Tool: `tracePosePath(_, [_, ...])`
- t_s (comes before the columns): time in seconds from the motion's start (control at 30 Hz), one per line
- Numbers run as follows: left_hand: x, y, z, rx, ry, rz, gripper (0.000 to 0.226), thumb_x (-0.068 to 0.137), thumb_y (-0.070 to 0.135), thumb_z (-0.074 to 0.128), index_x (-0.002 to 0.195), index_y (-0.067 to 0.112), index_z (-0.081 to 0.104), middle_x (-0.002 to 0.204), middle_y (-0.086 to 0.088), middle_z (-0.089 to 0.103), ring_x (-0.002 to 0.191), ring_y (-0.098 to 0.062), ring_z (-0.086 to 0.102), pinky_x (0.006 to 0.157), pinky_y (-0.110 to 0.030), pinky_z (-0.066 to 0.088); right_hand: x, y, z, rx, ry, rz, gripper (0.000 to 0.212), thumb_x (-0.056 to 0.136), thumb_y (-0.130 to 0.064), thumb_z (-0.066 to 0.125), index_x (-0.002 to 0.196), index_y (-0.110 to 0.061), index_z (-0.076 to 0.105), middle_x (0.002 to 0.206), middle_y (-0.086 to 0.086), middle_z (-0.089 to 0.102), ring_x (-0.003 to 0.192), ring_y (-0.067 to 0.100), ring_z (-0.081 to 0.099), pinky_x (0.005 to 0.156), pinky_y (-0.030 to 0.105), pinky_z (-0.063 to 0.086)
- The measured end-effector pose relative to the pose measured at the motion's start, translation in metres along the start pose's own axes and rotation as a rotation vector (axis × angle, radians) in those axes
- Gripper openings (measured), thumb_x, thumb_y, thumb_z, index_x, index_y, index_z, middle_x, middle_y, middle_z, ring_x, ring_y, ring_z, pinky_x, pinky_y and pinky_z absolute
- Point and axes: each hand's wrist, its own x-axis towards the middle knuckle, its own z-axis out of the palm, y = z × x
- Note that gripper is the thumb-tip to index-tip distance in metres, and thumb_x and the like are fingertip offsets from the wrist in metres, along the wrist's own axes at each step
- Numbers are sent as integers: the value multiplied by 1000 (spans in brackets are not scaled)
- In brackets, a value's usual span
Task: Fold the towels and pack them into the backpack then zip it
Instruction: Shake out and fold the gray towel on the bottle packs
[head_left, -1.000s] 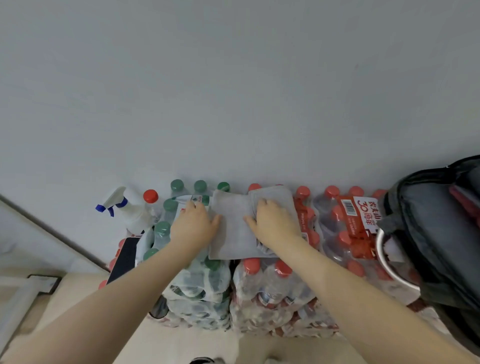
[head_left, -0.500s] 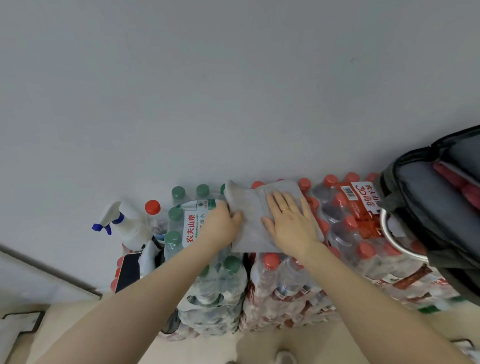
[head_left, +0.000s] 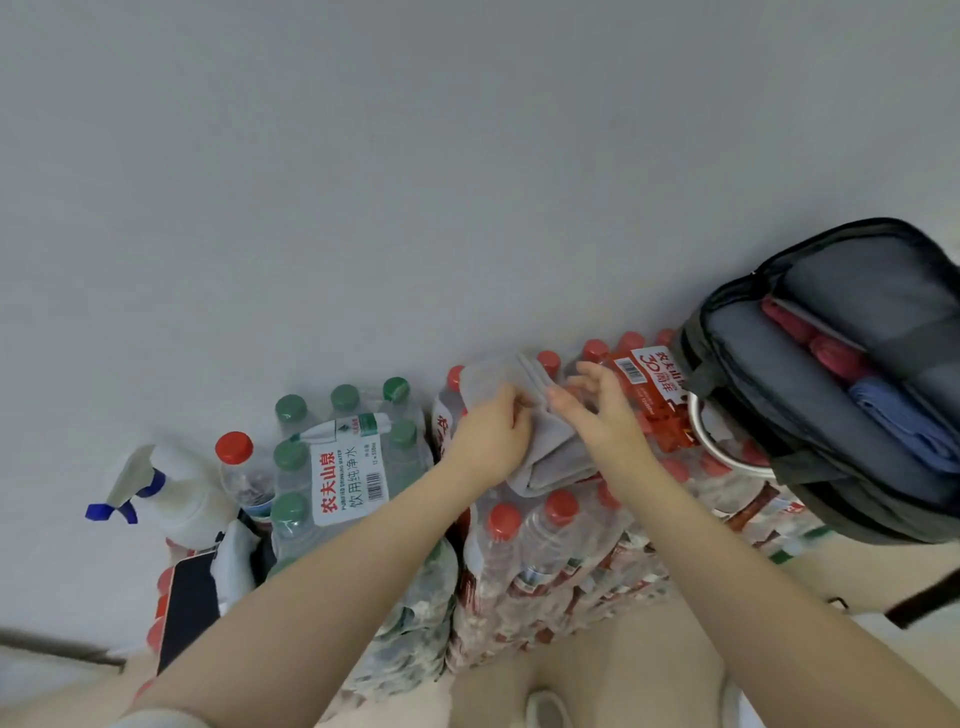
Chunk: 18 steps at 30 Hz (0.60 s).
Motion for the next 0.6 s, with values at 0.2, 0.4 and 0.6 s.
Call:
tracePosePath(0.2, [8, -24, -2, 414, -39, 264, 64, 70, 63, 43, 113, 16, 54, 139, -3, 41, 134, -23, 29, 112, -37, 16, -8, 20, 3, -558, -87, -190, 53, 89, -9, 52, 139, -14, 33, 143, 6, 34, 129, 22, 40, 105, 34, 37])
tracePosePath(0.4, [25, -24, -3, 551, -266, 252, 113, 62, 77, 56, 147, 19, 9, 157, -2, -4, 144, -22, -7, 116, -41, -4, -7, 33, -11, -403, -132, -125, 69, 90, -11, 56, 147, -16, 18, 146, 1, 32, 135, 14, 31, 108, 26, 29])
tracePosePath(0.6, [33, -32, -5, 446, -299, 297, 132, 49, 85, 52, 147, 15, -3, 156, -4, -10, 143, -20, -11, 114, -38, -8, 0, 29, -9, -654, -42, -73, 67, 88, -25, 60, 145, -18, 24, 136, 9, 47, 128, 26, 42, 104, 39, 39])
